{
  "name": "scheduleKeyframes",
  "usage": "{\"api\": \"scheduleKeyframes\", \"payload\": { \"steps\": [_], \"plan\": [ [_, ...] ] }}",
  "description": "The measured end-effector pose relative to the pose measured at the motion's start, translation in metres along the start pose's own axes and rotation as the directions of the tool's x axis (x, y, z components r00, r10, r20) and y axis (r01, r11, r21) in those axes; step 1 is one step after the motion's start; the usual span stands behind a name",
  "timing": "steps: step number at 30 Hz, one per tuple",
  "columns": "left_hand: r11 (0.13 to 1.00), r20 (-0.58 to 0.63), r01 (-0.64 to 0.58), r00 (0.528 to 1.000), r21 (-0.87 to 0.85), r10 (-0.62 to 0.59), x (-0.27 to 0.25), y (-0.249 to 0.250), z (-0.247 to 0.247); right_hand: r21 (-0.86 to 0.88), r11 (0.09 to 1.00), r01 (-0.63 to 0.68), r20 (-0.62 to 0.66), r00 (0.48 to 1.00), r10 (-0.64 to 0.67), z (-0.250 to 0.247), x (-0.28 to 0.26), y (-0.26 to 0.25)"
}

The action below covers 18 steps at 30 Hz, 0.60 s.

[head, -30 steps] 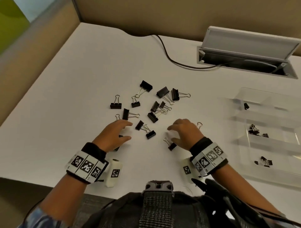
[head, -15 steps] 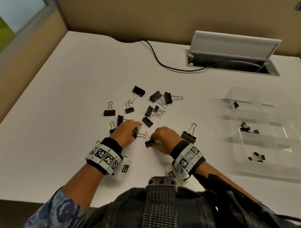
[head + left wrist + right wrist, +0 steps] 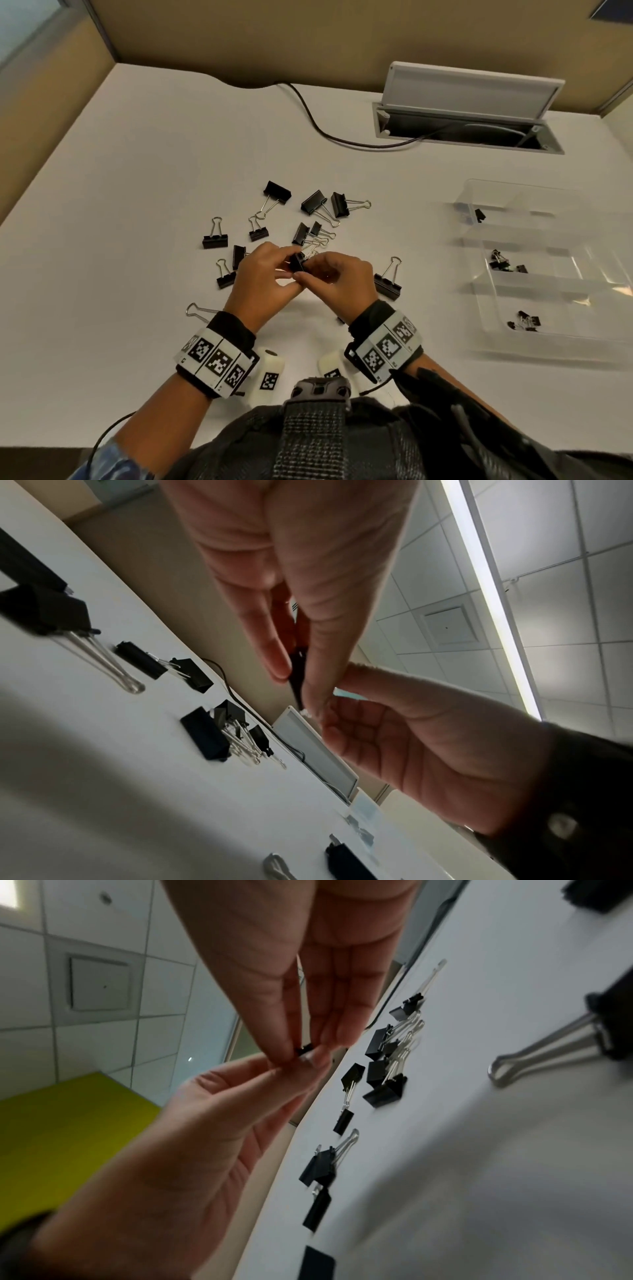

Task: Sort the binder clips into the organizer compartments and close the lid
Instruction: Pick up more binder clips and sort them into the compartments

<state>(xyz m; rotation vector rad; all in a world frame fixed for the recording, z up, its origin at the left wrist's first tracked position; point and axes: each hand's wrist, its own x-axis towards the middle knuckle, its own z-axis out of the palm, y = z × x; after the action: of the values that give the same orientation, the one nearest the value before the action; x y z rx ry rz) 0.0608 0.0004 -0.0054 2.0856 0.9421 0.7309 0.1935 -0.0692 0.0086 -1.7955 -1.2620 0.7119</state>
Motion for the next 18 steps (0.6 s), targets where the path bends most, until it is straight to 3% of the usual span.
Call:
{"api": "scheduleKeyframes", "payload": {
  "steps": [6, 11, 15, 16, 18],
  "plan": [
    [0.993, -0.095, 0.001, 0.995, -0.117, -0.012, -0.002, 0.003, -0.003, 0.024, 1.0, -0.011, -0.019, 1.0, 0.012, -0.009, 0.003, 0.001],
    [0.991, -0.083, 0.006, 0.996, -0.136, -0.018, 0.0, 0.003, -0.006, 0.001, 0.999, 0.036, 0.038, 0.999, -0.036, -0.014, 0.001, 0.002],
    [0.987, -0.102, 0.039, 0.993, -0.155, -0.055, 0.001, -0.002, -0.011, -0.064, 0.998, -0.03, -0.013, 0.999, 0.029, -0.043, 0.009, 0.022],
    [0.986, -0.108, 0.046, 0.992, -0.16, -0.063, 0.0, -0.004, -0.012, -0.173, 0.985, -0.023, 0.042, 0.999, 0.031, -0.05, 0.008, 0.03],
    [0.986, -0.116, 0.055, 0.991, -0.156, -0.074, -0.001, -0.007, -0.014, -0.413, 0.909, 0.062, 0.294, 0.953, 0.068, -0.058, 0.004, 0.042]
  ]
}}
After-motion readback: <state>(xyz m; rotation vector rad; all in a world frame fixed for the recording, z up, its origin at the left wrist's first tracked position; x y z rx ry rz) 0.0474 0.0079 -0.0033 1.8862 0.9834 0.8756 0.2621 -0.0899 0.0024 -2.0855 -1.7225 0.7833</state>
